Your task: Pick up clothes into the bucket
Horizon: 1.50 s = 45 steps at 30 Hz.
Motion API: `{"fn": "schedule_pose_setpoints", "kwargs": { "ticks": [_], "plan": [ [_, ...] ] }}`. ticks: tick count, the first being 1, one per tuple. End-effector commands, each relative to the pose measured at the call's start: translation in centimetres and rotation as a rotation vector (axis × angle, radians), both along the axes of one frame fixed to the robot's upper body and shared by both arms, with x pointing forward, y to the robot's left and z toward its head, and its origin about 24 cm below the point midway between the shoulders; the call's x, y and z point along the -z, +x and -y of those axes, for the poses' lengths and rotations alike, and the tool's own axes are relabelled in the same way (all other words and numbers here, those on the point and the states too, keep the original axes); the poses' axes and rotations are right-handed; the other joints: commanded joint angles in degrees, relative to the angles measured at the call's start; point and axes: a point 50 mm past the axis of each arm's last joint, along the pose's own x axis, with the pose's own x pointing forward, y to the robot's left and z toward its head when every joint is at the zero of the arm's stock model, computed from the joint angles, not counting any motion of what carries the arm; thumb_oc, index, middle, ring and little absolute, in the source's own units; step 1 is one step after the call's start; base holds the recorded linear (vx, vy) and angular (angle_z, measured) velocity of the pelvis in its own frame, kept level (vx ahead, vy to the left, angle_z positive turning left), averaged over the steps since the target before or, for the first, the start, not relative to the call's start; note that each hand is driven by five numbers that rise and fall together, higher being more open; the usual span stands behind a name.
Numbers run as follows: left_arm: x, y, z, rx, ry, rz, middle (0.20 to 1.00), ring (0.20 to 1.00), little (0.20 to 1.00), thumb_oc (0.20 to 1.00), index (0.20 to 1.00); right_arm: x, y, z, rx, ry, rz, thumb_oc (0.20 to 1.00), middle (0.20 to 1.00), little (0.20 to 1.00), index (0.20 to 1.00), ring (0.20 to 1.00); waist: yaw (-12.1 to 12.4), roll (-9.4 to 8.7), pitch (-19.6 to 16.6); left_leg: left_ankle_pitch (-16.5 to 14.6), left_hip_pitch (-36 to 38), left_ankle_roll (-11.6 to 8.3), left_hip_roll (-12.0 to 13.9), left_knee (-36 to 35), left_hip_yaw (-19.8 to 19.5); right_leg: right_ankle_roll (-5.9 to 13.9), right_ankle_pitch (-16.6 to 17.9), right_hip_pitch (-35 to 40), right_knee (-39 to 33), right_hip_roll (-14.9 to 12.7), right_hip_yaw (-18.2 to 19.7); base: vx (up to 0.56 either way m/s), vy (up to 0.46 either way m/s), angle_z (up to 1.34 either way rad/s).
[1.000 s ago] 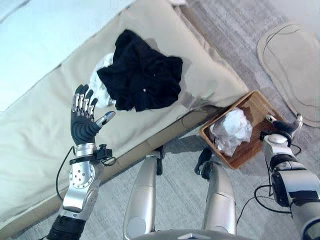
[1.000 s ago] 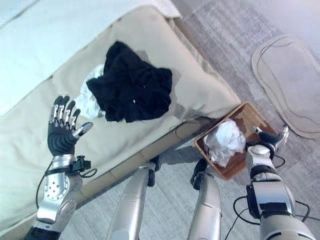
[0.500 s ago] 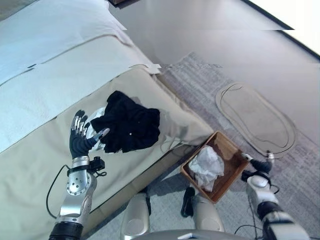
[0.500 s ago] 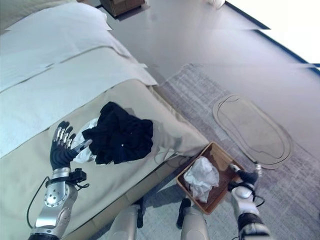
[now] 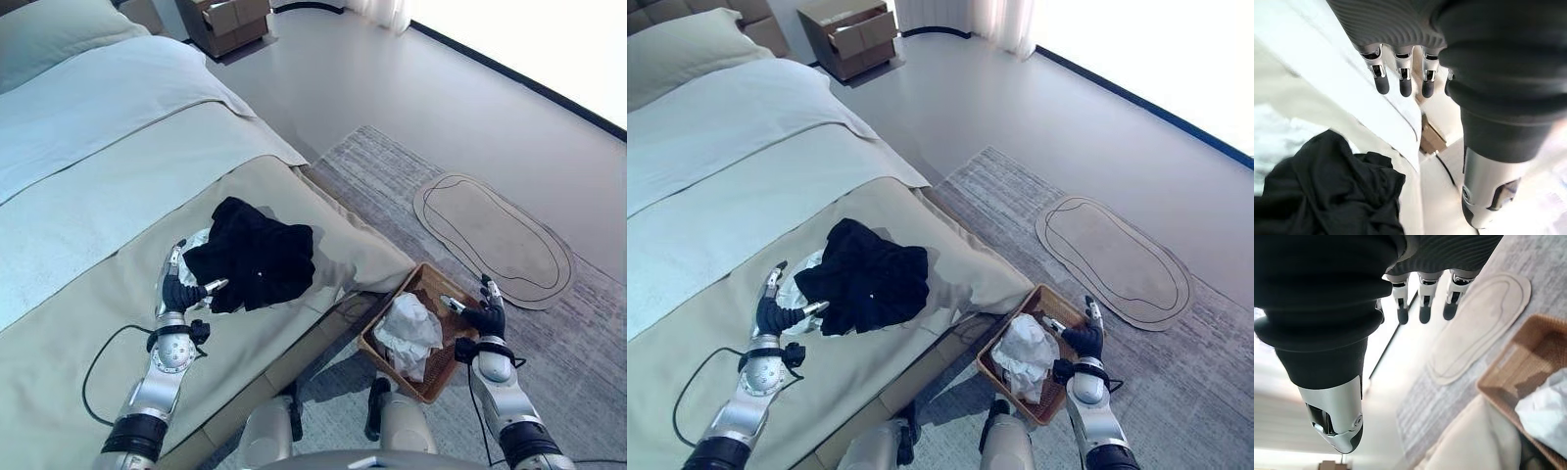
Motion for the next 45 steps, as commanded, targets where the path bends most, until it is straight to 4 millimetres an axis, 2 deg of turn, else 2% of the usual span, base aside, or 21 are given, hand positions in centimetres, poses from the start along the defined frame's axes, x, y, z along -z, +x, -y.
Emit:
{"fn": "schedule_pose_setpoints", "kwargs": {
  "ticks": [1,2,3,4,8,11,15,16,20,22,23,24,26,31,33,35,36,37,43,45],
  "plan": [
    [-3.5,2.4,-0.8,-0.012,0.189,0.135,1.000,1.000,1.000,1.000,1.000,-2.7,2.5,-1.2,-0.060,-0.007,0.154,1.000,1.000,1.000,1.000,1.000,-0.24,-0.96,3.54,-1.96,-1.52,0.42,0.56,2.27,-0.24,3.41,6.67,0.63,-1.00,-2.68,2.80,-0.21,0.098,-0.26],
    [-4.4,3.9,-0.8,-0.018,0.276,0.144,1.000,1.000,1.000,1.000,1.000,-3.2,3.4,-1.8,-0.083,-0.005,0.176,1.000,1.000,1.000,1.000,1.000,-1.11,-1.70,4.54,-1.63,-3.52,0.01,0.23,2.16,0.41,3.54,10.46,-1.21,-6.95,-2.61,3.31,-0.19,-0.012,-0.20],
    [-5.2,4.6,-1.1,-0.033,0.319,0.161,1.000,1.000,1.000,1.000,1.000,-3.6,3.8,-2.0,-0.098,-0.013,0.189,1.000,1.000,1.000,1.000,1.000,-1.71,-1.80,5.33,-1.12,-4.98,-0.15,0.40,1.91,0.40,3.81,12.27,-3.32,-9.54,-2.16,4.34,-0.21,-0.029,-0.26],
    [-5.8,5.1,-1.3,-0.041,0.349,0.170,1.000,1.000,1.000,1.000,1.000,-4.0,4.1,-2.3,-0.114,-0.015,0.205,1.000,1.000,1.000,1.000,1.000,-2.07,-1.81,5.57,-1.18,-6.70,-0.14,0.91,2.82,0.17,3.86,12.54,-4.95,-9.94,-1.14,5.74,-0.10,-0.056,-0.14],
    [-6.7,6.2,-2.0,-0.082,0.458,0.164,1.000,1.000,1.000,1.000,1.000,-4.1,4.0,-2.5,-0.132,-0.013,0.214,1.000,1.000,1.000,1.000,1.000,-2.24,-2.67,5.57,-0.37,-9.41,-0.80,1.83,3.39,0.18,3.72,13.52,-5.03,-13.50,-0.70,4.92,-0.02,-0.032,-0.20],
    [-8.7,7.6,-2.6,-0.114,0.579,0.185,1.000,1.000,1.000,1.000,1.000,-4.5,4.3,-2.2,-0.142,-0.041,0.225,1.000,1.000,1.000,1.000,1.000,-2.92,-3.13,7.46,0.60,-12.56,-1.99,3.15,4.17,-0.70,3.79,14.36,-7.31,-14.42,0.15,3.48,-0.02,-0.064,-0.13],
    [-9.7,8.4,-3.0,-0.144,0.639,0.189,1.000,1.000,1.000,1.000,1.000,-5.2,4.7,-1.9,-0.139,-0.062,0.249,1.000,1.000,1.000,1.000,1.000,-3.61,-3.29,8.58,0.84,-15.18,-2.47,3.87,5.12,-1.37,3.94,14.77,-9.18,-14.52,0.47,3.00,-0.03,-0.040,0.04],
    [-10.8,9.1,-3.1,-0.161,0.688,0.200,1.000,1.000,1.000,1.000,1.000,-5.6,5.0,-1.8,-0.140,-0.069,0.265,1.000,1.000,1.000,1.000,1.000,-4.09,-3.36,9.25,1.11,-16.87,-2.74,4.12,5.33,-1.48,3.98,15.18,-10.73,-14.65,0.65,3.13,-0.04,-0.029,0.03],
    [-12.4,9.9,-3.3,-0.176,0.777,0.211,1.000,1.000,1.000,1.000,1.000,-6.5,5.5,-1.7,-0.134,-0.081,0.304,1.000,1.000,1.000,1.000,1.000,-4.77,-3.20,10.11,1.34,-20.75,-3.01,4.57,6.43,-1.99,3.97,15.69,-14.25,-14.15,0.79,3.08,-0.03,-0.004,0.09],
    [-12.4,9.9,-3.3,-0.176,0.777,0.211,1.000,1.000,1.000,1.000,1.000,-6.5,5.5,-1.7,-0.134,-0.081,0.304,1.000,1.000,1.000,1.000,1.000,-4.76,-3.19,10.09,1.33,-20.78,-3.01,4.58,6.44,-1.99,3.97,15.69,-14.28,-14.14,0.79,3.08,0.00,0.000,0.00],
    [-13.3,10.4,-3.1,-0.157,0.918,0.203,1.000,1.000,1.000,1.000,1.000,-7.0,5.9,-1.9,-0.136,-0.081,0.330,1.000,1.000,1.000,1.000,1.000,-5.12,-3.14,10.41,1.26,-22.57,-3.13,4.72,6.97,-2.09,4.08,16.11,-15.87,-14.11,0.84,3.11,0.00,0.000,0.00],
    [-13.4,10.5,-3.1,-0.157,0.918,0.204,1.000,1.000,1.000,1.000,1.000,-7.0,5.9,-1.9,-0.135,-0.080,0.331,1.000,1.000,1.000,1.000,1.000,-5.05,-3.14,10.37,1.25,-22.67,-3.13,4.74,7.01,-2.09,4.08,16.11,-15.96,-14.09,0.85,3.12,-0.02,0.034,0.01],
    [-13.4,11.0,-3.1,-0.148,1.025,0.137,1.000,1.000,1.000,1.000,1.000,-7.5,6.4,-2.2,-0.142,-0.075,0.349,1.000,1.000,1.000,1.000,1.000,-5.39,-3.15,10.53,1.19,-24.15,-3.27,4.83,7.47,-2.05,4.23,16.62,-16.97,-14.46,0.89,3.26,0.00,0.000,0.00],
    [-13.5,11.7,-3.4,-0.179,1.075,0.060,1.000,1.000,1.000,1.000,1.000,-7.8,6.8,-2.8,-0.168,-0.070,0.361,1.000,1.000,1.000,1.000,1.000,-5.98,-3.37,10.40,0.82,-25.64,-3.29,5.15,8.30,-1.70,4.42,17.07,-18.13,-14.73,0.91,3.57,0.00,0.022,0.01],
    [-14.1,12.0,-3.2,-0.170,1.092,0.065,1.000,1.000,1.000,1.000,1.000,-8.0,6.9,-3.1,-0.180,-0.056,0.370,1.000,1.000,1.000,1.000,1.000,-6.29,-3.37,10.26,0.55,-26.21,-3.29,5.03,8.67,-1.58,4.44,17.22,-18.63,-14.99,0.92,3.87,0.00,0.017,-0.01],
    [-13.8,12.0,-3.4,-0.151,1.087,0.041,1.000,1.000,1.000,1.000,1.000,-8.0,7.0,-3.1,-0.180,-0.050,0.370,1.000,1.000,1.000,1.000,1.000,-6.36,-3.33,10.04,0.49,-26.48,-3.32,4.95,8.64,-1.49,4.46,17.32,-18.81,-15.22,0.92,4.09,0.01,0.022,-0.06],
    [-13.8,12.0,-3.3,-0.143,1.083,0.039,0.489,0.489,0.489,0.489,0.489,-8.0,7.1,-3.1,-0.180,-0.052,0.366,1.000,1.000,1.000,1.000,1.000,-6.34,-3.23,9.98,0.48,-26.58,-3.33,4.93,8.70,-1.44,4.46,17.34,-18.88,-15.29,0.86,4.11,0.01,0.019,-0.05],
    [-13.7,11.9,-3.3,-0.135,1.083,0.036,0.200,0.200,0.200,0.200,0.200,-8.0,7.1,-3.1,-0.179,-0.051,0.365,1.000,1.000,1.000,1.000,1.000,-6.36,-3.17,9.92,0.44,-26.60,-3.32,4.96,8.71,-1.46,4.44,17.34,-18.98,-15.29,0.85,4.18,0.00,0.022,-0.03],
    [-12.8,11.6,-3.4,-0.108,1.073,0.015,0.200,0.200,0.200,0.200,0.200,-7.4,7.0,-3.1,-0.177,-0.042,0.342,1.000,1.000,1.000,1.000,1.000,-6.20,-3.01,9.67,0.19,-25.97,-3.25,4.82,8.62,-1.07,4.36,17.05,-18.44,-15.25,0.79,4.20,0.00,0.000,0.00],
    [-11.8,11.4,-3.3,-0.094,1.064,-0.004,0.200,0.200,0.200,0.200,0.200,-7.2,6.8,-3.1,-0.173,-0.037,0.334,1.000,1.000,1.000,1.000,1.000,-6.10,-2.78,9.15,0.06,-24.72,-3.32,4.69,8.21,-1.07,4.31,16.67,-17.52,-15.18,0.79,4.15,0.04,0.000,-0.01]
  ]
}}
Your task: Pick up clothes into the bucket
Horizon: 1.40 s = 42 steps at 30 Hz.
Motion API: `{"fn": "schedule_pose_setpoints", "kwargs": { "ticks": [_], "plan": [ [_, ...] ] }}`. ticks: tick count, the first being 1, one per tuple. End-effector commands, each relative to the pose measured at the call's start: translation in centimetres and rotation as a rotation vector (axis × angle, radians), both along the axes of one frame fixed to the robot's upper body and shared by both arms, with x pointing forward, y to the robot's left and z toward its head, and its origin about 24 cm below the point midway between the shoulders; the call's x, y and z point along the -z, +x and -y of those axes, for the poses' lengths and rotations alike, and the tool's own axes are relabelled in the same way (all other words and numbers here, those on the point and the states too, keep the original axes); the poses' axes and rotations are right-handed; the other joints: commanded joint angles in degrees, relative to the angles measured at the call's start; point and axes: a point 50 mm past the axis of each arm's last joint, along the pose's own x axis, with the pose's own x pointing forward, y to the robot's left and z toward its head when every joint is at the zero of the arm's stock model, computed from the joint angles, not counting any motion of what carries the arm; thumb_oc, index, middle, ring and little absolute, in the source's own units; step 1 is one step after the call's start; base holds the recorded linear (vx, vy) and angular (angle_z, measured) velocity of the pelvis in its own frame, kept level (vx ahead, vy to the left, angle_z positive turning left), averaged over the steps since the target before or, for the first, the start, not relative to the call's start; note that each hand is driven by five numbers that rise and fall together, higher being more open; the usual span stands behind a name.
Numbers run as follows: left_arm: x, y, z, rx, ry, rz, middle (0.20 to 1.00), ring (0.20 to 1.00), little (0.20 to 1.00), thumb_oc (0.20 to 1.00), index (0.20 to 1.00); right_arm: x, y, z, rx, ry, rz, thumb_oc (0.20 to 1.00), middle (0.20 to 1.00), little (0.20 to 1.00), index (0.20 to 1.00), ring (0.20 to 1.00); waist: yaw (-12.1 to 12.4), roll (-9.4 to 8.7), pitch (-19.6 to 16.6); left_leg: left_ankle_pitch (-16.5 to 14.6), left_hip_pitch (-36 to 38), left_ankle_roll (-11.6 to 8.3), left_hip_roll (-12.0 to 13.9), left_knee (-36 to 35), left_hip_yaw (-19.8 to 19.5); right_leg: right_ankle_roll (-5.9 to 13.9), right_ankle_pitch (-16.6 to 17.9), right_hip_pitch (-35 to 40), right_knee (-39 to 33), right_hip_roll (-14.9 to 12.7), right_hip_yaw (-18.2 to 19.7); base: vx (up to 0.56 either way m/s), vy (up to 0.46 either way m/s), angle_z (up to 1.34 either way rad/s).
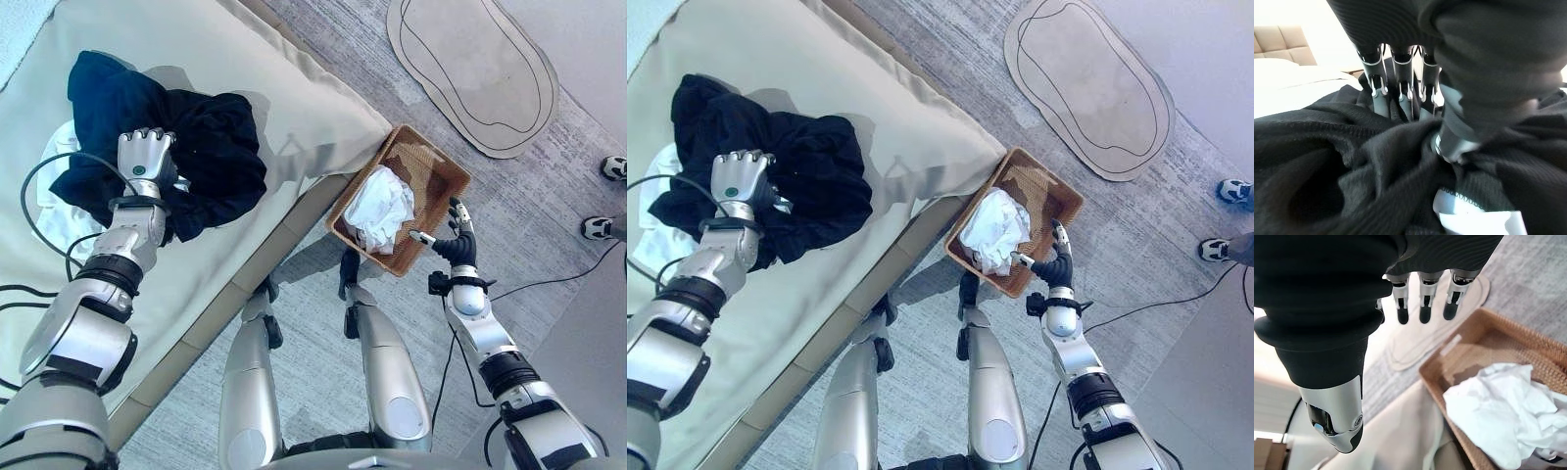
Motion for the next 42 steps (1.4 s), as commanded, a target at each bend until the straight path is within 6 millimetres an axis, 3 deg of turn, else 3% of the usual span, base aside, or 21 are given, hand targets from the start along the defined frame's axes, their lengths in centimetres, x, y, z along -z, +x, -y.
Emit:
{"fn": "schedule_pose_setpoints", "kwargs": {
  "ticks": [1,6,8,13,19,22,23,25,26,28,31,33,34,36,37,41,42],
  "plan": [
    [2.6,-1.2,-1.2,-0.032,0.024,-0.070,0.200,0.200,0.200,0.200,0.200,0.7,-1.0,0.5,0.019,0.036,0.012,1.000,1.000,1.000,1.000,1.000,0.67,-0.72,-6.18,-5.15,-2.61,-2.68,1.54,7.56,-1.65,4.88,6.30,0.85,-5.04,-3.67,3.09,0.04,-0.005,-0.01],
    [4.3,-1.9,-0.9,-0.008,-0.029,-0.088,0.200,0.200,0.200,0.200,0.200,1.5,-1.4,0.6,0.026,0.037,-0.022,1.000,1.000,1.000,1.000,1.000,1.57,0.04,-7.33,-5.55,1.03,-2.78,1.32,6.67,-1.48,4.92,5.63,3.91,-5.00,-4.03,2.82,0.06,-0.017,-0.02],
    [6.2,-2.8,-0.4,0.011,-0.126,-0.097,0.200,0.200,0.200,0.200,0.200,1.9,-1.6,1.0,0.056,0.067,-0.036,1.000,1.000,1.000,1.000,1.000,2.30,0.74,-8.15,-5.74,5.18,-2.67,0.75,5.24,-1.48,4.87,4.88,7.49,-5.05,-4.39,2.68,0.12,-0.026,-0.02],
    [8.4,-4.9,0.4,0.073,-0.236,-0.108,0.200,0.200,0.200,0.200,0.200,2.8,-2.3,1.8,0.088,0.071,-0.078,1.000,1.000,1.000,1.000,1.000,3.83,2.06,-10.63,-5.44,13.84,-2.54,-0.27,0.95,-1.30,5.15,4.08,15.28,-6.72,-5.13,1.80,0.13,-0.014,0.01],
    [8.7,-6.9,1.0,0.152,-0.338,-0.069,0.200,0.200,0.200,0.200,0.200,3.8,-3.3,2.4,0.098,0.057,-0.129,1.000,1.000,1.000,1.000,1.000,5.06,2.83,-13.43,-5.13,20.33,-2.73,-0.75,-2.24,-1.52,5.19,3.26,21.21,-8.48,-4.79,0.57,0.10,-0.048,0.09],
    [8.1,-7.9,1.5,0.216,-0.376,-0.044,0.200,0.200,0.200,0.200,0.200,3.9,-3.4,2.3,0.038,-0.110,-0.167,1.000,1.000,1.000,1.000,1.000,6.01,2.91,-15.07,-5.14,22.96,-2.84,-0.67,-3.37,-1.95,4.87,2.45,23.94,-9.17,-4.27,0.07,0.07,-0.065,0.11],
    [7.1,-8.5,2.0,0.272,-0.382,-0.022,0.200,0.200,0.200,0.200,0.200,3.7,-3.2,1.6,-0.045,-0.239,-0.184,1.000,1.000,1.000,1.000,1.000,6.54,2.90,-16.05,-5.13,24.81,-2.98,-0.38,-4.27,-2.22,4.72,1.99,25.62,-9.66,-3.86,-0.29,0.07,-0.075,0.12],
    [6.7,-8.8,2.3,0.294,-0.387,-0.003,0.200,0.200,0.200,0.200,0.200,3.6,-3.0,1.3,-0.077,-0.277,-0.183,1.000,1.000,1.000,1.000,1.000,6.60,2.79,-16.64,-4.98,25.55,-3.02,-0.33,-4.88,-2.26,4.66,1.88,26.22,-9.94,-3.71,-0.51,0.07,-0.061,0.08],
    [5.4,-9.3,3.3,0.371,-0.411,0.035,0.200,0.200,0.200,0.200,0.200,3.2,-2.7,0.4,-0.166,-0.371,-0.181,1.000,1.000,1.000,1.000,1.000,7.08,2.72,-17.67,-5.05,27.38,-3.23,-0.16,-5.87,-2.36,4.61,1.24,27.91,-10.31,-3.33,-0.92,0.07,-0.070,0.14],
    [4.8,-9.6,3.8,0.404,-0.428,0.049,0.200,0.200,0.200,0.200,0.200,3.1,-2.6,0.0,-0.197,-0.394,-0.180,1.000,1.000,1.000,1.000,1.000,7.08,2.68,-18.26,-4.50,27.82,-3.21,-0.16,-6.58,-2.51,4.50,1.42,28.32,-10.70,-3.22,-1.17,0.03,-0.045,0.13],
    [3.0,-10.2,6.4,0.577,-0.535,0.094,0.200,0.200,0.200,0.200,0.200,2.8,-2.0,-2.4,-0.336,-0.441,-0.167,1.000,1.000,1.000,1.000,1.000,7.69,2.42,-20.33,-4.03,29.87,-3.30,0.11,-8.42,-2.47,4.34,0.97,30.35,-11.53,-2.65,-2.06,0.05,-0.050,0.05],
    [2.4,-10.3,7.0,0.617,-0.550,0.102,0.200,0.200,0.200,0.200,0.200,2.6,-1.8,-3.2,-0.377,-0.457,-0.156,1.000,1.000,1.000,1.000,1.000,7.77,2.45,-20.68,-3.98,30.40,-3.34,0.15,-8.68,-2.59,4.26,0.86,30.96,-11.72,-2.58,-2.20,0.05,-0.034,0.06],
    [1.1,-10.6,8.3,0.713,-0.595,0.121,0.200,0.200,0.200,0.200,0.200,2.0,-1.5,-4.7,-0.445,-0.494,-0.123,1.000,1.000,1.000,1.000,1.000,8.04,2.42,-21.30,-4.11,31.27,-3.31,0.18,-8.86,-2.75,4.21,0.65,31.76,-11.85,-2.40,-2.52,0.04,-0.030,0.06],
    [0.5,-10.7,9.0,0.762,-0.620,0.134,0.200,0.200,0.200,0.200,0.200,1.7,-1.3,-5.4,-0.475,-0.509,-0.107,1.000,1.000,1.000,1.000,1.000,8.23,2.40,-21.60,-4.20,31.65,-3.28,0.25,-8.92,-2.84,4.17,0.58,32.20,-11.89,-2.37,-2.61,0.04,-0.025,0.03],
    [-0.6,-10.8,10.4,0.860,-0.683,0.158,0.200,0.200,0.200,0.200,0.200,1.1,-1.0,-7.2,-0.543,-0.509,-0.076,1.000,1.000,1.000,1.000,1.000,8.44,2.33,-22.36,-4.26,32.30,-3.28,0.29,-9.23,-2.90,4.18,0.48,33.00,-12.12,-2.31,-2.87,0.04,-0.012,0.02],
    [-2.0,-10.7,11.9,0.971,-0.775,0.173,0.200,0.200,0.200,0.200,0.200,0.0,-0.7,-9.2,-0.621,-0.499,-0.023,1.000,1.000,1.000,1.000,1.000,8.48,2.35,-23.02,-4.21,33.25,-3.29,0.26,-9.84,-2.90,4.23,0.43,33.96,-12.46,-2.27,-3.15,0.03,-0.002,0.09],
    [-3.3,-10.7,13.2,1.059,-0.794,0.184,0.200,0.200,0.200,0.200,0.200,-0.3,-0.7,-10.7,-0.693,-0.504,-0.015,1.000,1.000,1.000,1.000,1.000,8.61,2.30,-23.75,-4.22,33.72,-3.28,0.31,-10.19,-2.94,4.26,0.39,34.36,-12.66,-2.26,-3.40,0.03,-0.006,0.02]
  ]
}}
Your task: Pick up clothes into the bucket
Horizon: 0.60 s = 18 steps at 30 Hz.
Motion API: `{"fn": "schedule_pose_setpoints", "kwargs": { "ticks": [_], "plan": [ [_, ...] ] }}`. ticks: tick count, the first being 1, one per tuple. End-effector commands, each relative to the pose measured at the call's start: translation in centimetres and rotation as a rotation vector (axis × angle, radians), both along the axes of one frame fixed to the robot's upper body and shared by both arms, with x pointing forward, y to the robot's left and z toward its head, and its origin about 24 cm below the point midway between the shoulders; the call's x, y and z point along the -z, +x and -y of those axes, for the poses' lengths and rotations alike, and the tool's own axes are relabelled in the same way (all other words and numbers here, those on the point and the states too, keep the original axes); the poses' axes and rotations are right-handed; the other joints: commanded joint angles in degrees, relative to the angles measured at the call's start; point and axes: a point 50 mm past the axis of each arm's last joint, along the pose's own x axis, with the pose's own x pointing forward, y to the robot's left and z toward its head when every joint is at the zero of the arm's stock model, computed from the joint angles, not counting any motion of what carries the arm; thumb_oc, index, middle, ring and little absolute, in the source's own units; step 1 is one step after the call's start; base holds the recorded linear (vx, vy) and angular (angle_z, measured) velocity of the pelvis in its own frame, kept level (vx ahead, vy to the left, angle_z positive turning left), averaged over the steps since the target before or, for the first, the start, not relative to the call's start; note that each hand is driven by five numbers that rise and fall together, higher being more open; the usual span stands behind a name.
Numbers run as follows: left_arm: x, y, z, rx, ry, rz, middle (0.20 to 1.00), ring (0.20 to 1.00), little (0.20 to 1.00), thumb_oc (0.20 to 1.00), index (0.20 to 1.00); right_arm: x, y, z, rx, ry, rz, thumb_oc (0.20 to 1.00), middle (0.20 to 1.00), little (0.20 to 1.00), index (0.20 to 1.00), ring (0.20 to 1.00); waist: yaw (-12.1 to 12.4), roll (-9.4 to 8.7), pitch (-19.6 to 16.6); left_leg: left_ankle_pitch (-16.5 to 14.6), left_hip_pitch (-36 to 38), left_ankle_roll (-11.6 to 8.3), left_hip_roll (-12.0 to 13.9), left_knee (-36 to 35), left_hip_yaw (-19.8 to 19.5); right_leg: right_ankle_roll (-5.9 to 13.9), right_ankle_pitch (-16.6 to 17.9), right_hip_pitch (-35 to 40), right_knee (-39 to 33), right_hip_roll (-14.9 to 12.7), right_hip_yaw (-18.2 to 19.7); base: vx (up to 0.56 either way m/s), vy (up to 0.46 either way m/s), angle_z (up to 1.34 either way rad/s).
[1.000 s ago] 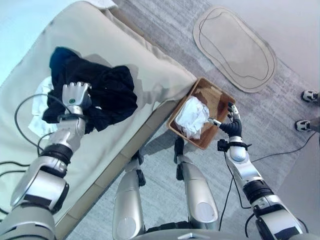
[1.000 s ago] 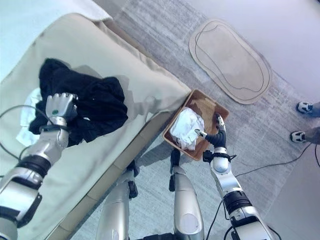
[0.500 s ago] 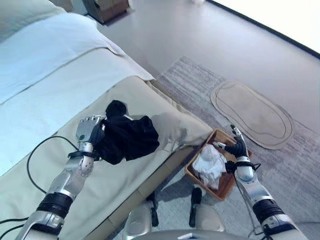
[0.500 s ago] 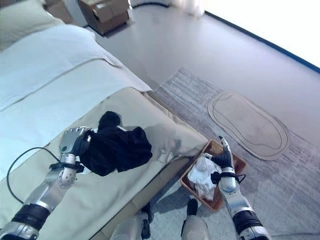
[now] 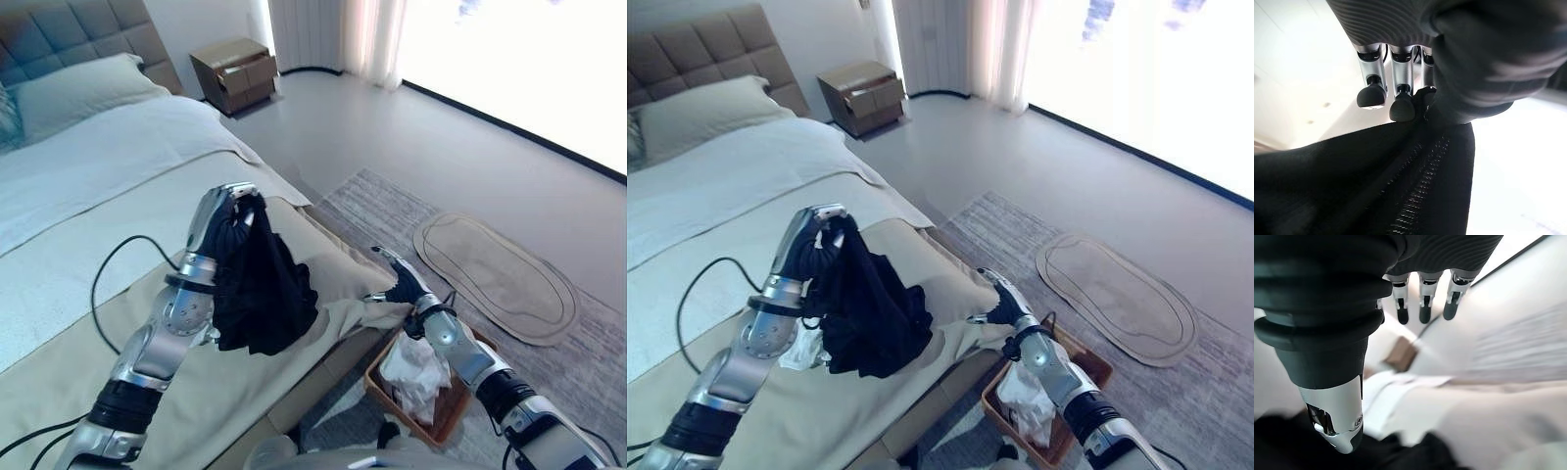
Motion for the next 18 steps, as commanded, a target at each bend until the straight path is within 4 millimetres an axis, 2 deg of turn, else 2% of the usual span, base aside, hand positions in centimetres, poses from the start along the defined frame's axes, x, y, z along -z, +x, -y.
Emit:
{"fn": "schedule_pose_setpoints", "kwargs": {
  "ticks": [1,2,5,7,9,14,18],
  "plan": [
    [-5.0,0.1,1.9,0.166,-0.080,0.174,0.200,0.200,0.200,0.200,0.200,-3.7,1.3,-4.3,-0.184,0.065,0.121,1.000,1.000,1.000,1.000,1.000,1.51,-3.67,-1.55,-4.07,1.02,-1.60,1.54,3.44,0.03,3.18,2.39,-0.38,0.06,-3.82,1.84,0.03,-0.007,0.02],
    [-5.1,0.1,1.9,0.167,-0.079,0.174,0.200,0.200,0.200,0.200,0.200,-3.7,1.4,-4.3,-0.184,0.065,0.122,1.000,1.000,1.000,1.000,1.000,1.53,-3.70,-1.45,-4.05,1.08,-1.60,1.54,3.40,0.02,3.18,2.40,-0.32,0.02,-3.82,1.81,0.03,-0.002,0.01],
    [-7.4,0.2,3.7,0.249,-0.058,0.249,0.200,0.200,0.200,0.200,0.200,-4.4,1.3,-6.3,-0.248,0.121,0.105,1.000,1.000,1.000,1.000,1.000,1.66,-3.76,-2.44,-3.95,1.74,-1.65,1.46,2.85,-0.08,3.25,2.34,0.47,-0.34,-3.77,1.47,0.03,0.001,0.01],
    [-7.8,0.2,4.0,0.255,-0.046,0.267,0.200,0.200,0.200,0.200,0.200,-4.5,1.3,-6.6,-0.255,0.135,0.100,1.000,1.000,1.000,1.000,1.000,1.69,-3.74,-2.57,-3.91,1.79,-1.69,1.44,2.77,-0.11,3.26,2.37,0.60,-0.46,-3.76,1.38,0.02,0.004,0.06],
    [-9.6,0.3,5.0,0.283,-0.001,0.336,0.200,0.200,0.200,0.200,0.200,-4.7,1.0,-7.7,-0.289,0.201,0.071,1.000,1.000,1.000,1.000,1.000,1.59,-3.63,-3.10,-3.79,2.14,-1.74,1.35,2.36,-0.14,3.35,2.43,1.01,-0.71,-3.78,1.06,0.03,0.012,0.09],
    [-11.5,0.5,6.3,0.335,0.004,0.387,0.200,0.200,0.200,0.200,0.200,-4.5,0.8,-8.4,-0.302,0.246,0.033,1.000,1.000,1.000,1.000,1.000,1.28,-3.46,-3.56,-3.76,2.48,-1.67,1.18,2.12,-0.23,3.54,2.55,1.22,-0.84,-3.86,1.02,0.01,0.010,0.03],
    [-13.9,0.3,7.9,0.402,-0.024,0.451,0.200,0.200,0.200,0.200,0.200,-3.8,0.3,-9.0,-0.328,0.260,-0.022,1.000,1.000,1.000,1.000,1.000,1.00,-3.37,-4.00,-3.82,2.74,-1.56,1.04,1.96,-0.19,3.67,2.70,1.58,-0.94,-4.05,0.97,0.00,0.005,0.02]
  ]
}}
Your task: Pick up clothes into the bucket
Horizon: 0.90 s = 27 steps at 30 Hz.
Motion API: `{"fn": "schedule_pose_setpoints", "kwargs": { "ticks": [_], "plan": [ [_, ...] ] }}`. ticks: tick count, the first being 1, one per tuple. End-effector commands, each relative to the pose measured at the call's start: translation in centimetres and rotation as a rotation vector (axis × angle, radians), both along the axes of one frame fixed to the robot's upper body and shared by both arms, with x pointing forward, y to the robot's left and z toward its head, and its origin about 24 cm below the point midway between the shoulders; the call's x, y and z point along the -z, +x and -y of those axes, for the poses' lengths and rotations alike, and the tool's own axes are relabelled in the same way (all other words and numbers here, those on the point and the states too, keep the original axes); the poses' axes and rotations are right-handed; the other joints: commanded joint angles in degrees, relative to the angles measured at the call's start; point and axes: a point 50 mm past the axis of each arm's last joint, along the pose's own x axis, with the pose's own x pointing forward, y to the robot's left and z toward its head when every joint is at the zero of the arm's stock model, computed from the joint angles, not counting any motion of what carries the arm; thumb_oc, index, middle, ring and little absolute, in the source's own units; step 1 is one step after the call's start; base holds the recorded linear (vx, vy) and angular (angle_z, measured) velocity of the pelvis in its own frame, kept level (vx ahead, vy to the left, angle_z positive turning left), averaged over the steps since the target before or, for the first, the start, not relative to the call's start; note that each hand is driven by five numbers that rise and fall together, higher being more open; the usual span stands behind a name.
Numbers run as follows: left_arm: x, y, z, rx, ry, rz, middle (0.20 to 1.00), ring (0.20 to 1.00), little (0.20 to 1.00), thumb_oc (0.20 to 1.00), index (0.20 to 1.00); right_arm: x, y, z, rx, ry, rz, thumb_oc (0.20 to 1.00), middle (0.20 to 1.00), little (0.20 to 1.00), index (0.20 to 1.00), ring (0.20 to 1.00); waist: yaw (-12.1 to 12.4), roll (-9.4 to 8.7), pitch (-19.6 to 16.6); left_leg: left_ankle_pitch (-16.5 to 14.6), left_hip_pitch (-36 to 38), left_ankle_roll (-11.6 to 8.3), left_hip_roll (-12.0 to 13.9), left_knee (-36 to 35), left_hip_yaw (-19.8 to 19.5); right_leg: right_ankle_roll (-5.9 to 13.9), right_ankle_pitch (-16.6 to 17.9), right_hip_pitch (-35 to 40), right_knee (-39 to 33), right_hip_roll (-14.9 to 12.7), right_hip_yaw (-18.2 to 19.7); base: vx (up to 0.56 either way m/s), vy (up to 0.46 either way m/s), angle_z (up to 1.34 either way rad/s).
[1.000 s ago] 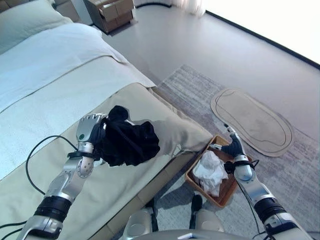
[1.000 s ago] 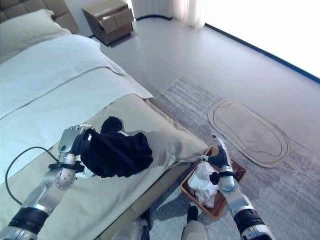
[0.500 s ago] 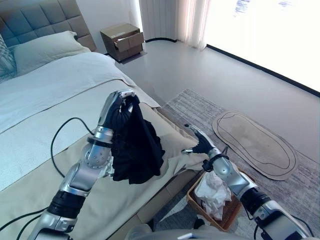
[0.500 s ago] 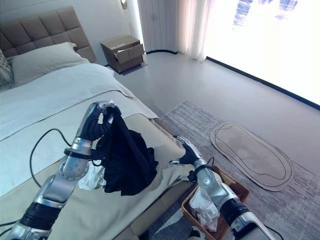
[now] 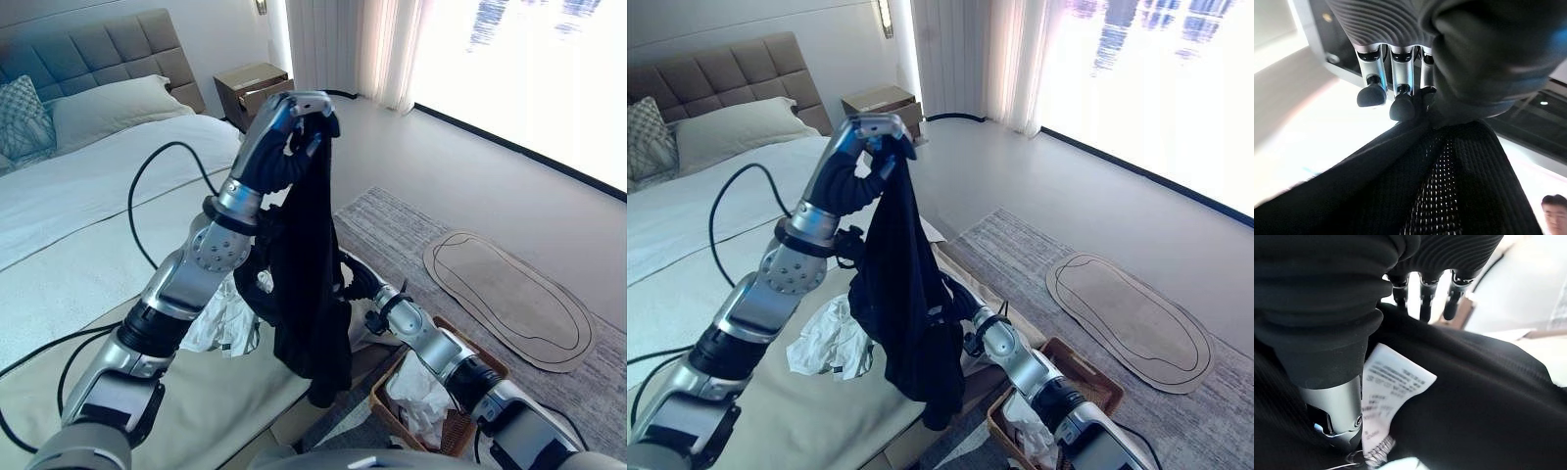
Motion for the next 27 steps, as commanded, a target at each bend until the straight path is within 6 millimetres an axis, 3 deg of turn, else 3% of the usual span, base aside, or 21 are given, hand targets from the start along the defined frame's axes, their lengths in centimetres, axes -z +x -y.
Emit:
{"fn": "schedule_pose_setpoints", "kwargs": {
  "ticks": [1,4,5,6,7,13,19,23,24,27],
  "plan": [
    [-4.7,-0.8,1.3,0.095,-0.066,0.152,0.200,0.200,0.200,0.200,0.200,-2.9,0.3,-3.3,-0.110,0.133,0.046,1.000,1.000,1.000,1.000,1.000,-0.14,-3.89,-1.99,-3.92,1.62,-1.45,1.25,2.19,0.75,3.81,2.80,-0.21,-0.59,-4.02,2.24,0.00,0.000,0.00],
    [-5.8,-0.9,2.2,0.111,-0.026,0.195,0.200,0.200,0.200,0.200,0.200,-2.5,-0.1,-3.6,-0.159,0.179,-0.038,1.000,1.000,1.000,1.000,1.000,-0.17,-3.94,-2.17,-3.86,1.80,-1.47,1.10,2.05,0.76,3.94,2.82,-0.04,-0.73,-4.03,2.08,0.00,0.000,0.00],
    [-6.0,-0.9,2.5,0.116,-0.014,0.200,0.200,0.200,0.200,0.200,0.200,-2.2,-0.3,-3.7,-0.176,0.183,-0.060,0.495,0.495,0.495,0.495,0.495,-0.22,-3.93,-2.29,-3.86,1.87,-1.50,1.10,2.01,0.75,3.98,2.82,0.01,-0.75,-4.06,2.06,0.00,0.000,0.00],
    [-6.0,-0.9,2.5,0.116,-0.014,0.200,0.200,0.200,0.200,0.200,0.200,-2.2,-0.3,-3.7,-0.176,0.183,-0.060,0.495,0.495,0.495,0.495,0.495,-0.22,-3.93,-2.29,-3.86,1.87,-1.50,1.10,2.01,0.75,3.98,2.82,0.01,-0.75,-4.06,2.06,0.00,0.000,0.00],
    [-6.2,-0.7,2.7,0.115,-0.002,0.205,0.200,0.200,0.200,0.200,0.200,-2.2,-0.4,-3.7,-0.195,0.171,-0.066,0.200,0.200,0.200,0.200,0.200,-0.24,-4.02,-2.39,-3.83,1.88,-1.51,1.01,1.97,0.72,4.05,2.93,0.07,-0.91,-4.05,2.11,0.00,0.000,0.00],
    [-7.7,-1.0,3.2,0.120,0.026,0.261,0.200,0.200,0.200,0.200,0.200,-1.1,-0.8,-3.6,-0.221,0.102,-0.094,0.200,0.200,0.200,0.200,0.200,-0.31,-4.00,-2.79,-3.85,2.07,-1.49,1.13,1.81,0.86,4.16,3.10,0.23,-1.24,-4.05,2.09,0.00,0.000,0.00],
    [-8.1,-1.2,2.6,0.100,0.026,0.287,0.200,0.200,0.200,0.200,0.200,0.5,-0.7,-1.8,-0.126,0.084,-0.136,0.200,0.200,0.200,0.200,0.200,-0.41,-3.96,-3.06,-3.91,2.41,-1.49,1.05,1.66,0.93,4.27,3.25,0.75,-1.61,-4.03,1.91,0.00,0.000,0.00],
    [-8.0,-1.1,1.0,0.040,0.008,0.295,0.200,0.200,0.200,0.200,0.200,1.8,-0.3,1.5,0.036,-0.013,-0.107,0.200,0.200,0.200,0.200,0.200,-0.39,-4.02,-3.32,-3.95,2.45,-1.53,1.07,1.52,0.94,4.34,3.33,0.80,-1.85,-3.98,1.84,0.00,0.000,0.00],
    [-8.0,-1.1,1.0,0.040,0.007,0.295,0.200,0.200,0.200,0.200,0.200,1.8,-0.4,1.5,0.036,-0.015,-0.107,0.200,0.200,0.200,0.200,0.200,-0.40,-3.98,-3.36,-3.95,2.46,-1.53,1.07,1.52,0.94,4.34,3.33,0.81,-1.85,-3.98,1.83,0.00,0.000,0.00],
    [-6.9,-0.9,-2.1,-0.058,-0.053,0.267,0.200,0.200,0.200,0.200,0.200,2.9,-0.4,5.7,0.256,-0.003,-0.123,0.200,0.200,0.200,0.200,0.200,-0.37,-4.22,-3.27,-3.92,2.47,-1.53,1.08,1.45,0.83,4.25,3.36,0.89,-1.92,-3.89,2.04,0.00,0.000,0.00]
  ]
}}
